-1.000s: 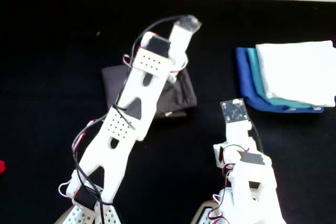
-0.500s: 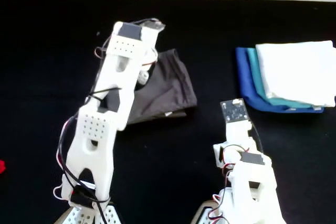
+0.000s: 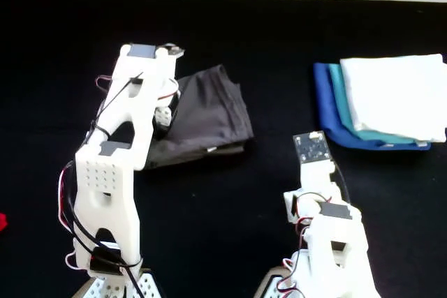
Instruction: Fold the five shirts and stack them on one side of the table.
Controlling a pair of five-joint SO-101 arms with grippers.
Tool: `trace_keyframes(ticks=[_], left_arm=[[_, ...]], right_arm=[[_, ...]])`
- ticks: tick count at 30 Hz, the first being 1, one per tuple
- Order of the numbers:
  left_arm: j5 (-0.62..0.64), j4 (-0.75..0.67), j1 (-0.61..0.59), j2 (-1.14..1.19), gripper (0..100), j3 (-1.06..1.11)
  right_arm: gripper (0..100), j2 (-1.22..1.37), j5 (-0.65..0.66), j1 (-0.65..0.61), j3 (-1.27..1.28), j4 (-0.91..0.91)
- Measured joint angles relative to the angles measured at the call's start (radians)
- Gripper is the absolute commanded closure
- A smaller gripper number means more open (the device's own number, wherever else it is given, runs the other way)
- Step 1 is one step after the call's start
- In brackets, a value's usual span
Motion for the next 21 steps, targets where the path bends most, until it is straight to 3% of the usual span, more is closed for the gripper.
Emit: trace_keyframes(ticks=[13, 16, 21], left_arm=[[-0.003, 0.114, 0.002, -0.322, 99, 0.074], [-0.003, 0.1, -0.003, -0.436, 99, 0.218], [-0.002, -0.092, -0.04, -0.71, 99, 0.624]], right_arm=[[99.1, 0.0, 0.0, 0.0, 0.0, 0.0], [99.1, 0.0, 0.0, 0.0, 0.0, 0.0], [99.1, 0.0, 0.0, 0.0, 0.0, 0.0]])
